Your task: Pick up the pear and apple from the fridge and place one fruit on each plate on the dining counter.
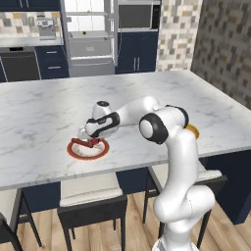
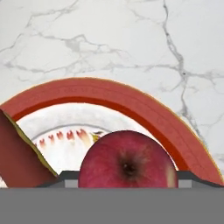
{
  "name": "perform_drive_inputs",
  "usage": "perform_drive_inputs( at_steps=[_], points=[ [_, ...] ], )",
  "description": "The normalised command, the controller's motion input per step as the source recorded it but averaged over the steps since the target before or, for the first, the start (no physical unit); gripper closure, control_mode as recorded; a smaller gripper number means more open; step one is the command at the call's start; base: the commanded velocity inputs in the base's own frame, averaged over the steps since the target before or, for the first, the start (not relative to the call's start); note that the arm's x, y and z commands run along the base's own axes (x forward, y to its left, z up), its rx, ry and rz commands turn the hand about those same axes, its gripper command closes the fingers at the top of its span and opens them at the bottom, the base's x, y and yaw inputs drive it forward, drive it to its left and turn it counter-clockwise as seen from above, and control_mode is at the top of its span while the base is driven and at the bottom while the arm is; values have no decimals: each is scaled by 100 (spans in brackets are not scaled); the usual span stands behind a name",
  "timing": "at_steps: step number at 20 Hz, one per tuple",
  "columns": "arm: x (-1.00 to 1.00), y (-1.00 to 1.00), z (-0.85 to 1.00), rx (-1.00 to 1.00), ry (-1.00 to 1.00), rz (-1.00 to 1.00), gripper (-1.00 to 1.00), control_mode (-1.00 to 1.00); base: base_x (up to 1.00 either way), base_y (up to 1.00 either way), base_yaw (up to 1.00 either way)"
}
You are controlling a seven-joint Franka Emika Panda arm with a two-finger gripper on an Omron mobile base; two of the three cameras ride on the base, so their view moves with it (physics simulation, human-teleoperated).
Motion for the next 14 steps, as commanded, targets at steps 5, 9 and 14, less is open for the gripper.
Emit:
perform_drive_inputs(
  at_steps=[5,9,14],
  points=[
    [0,2,-9,0,2,-15,-100,-100,0,0,0],
    [0,-7,0,0,0,-17,-100,-100,0,0,0],
    [-40,-22,17,3,-1,-13,-100,-100,0,0,0]
  ],
)
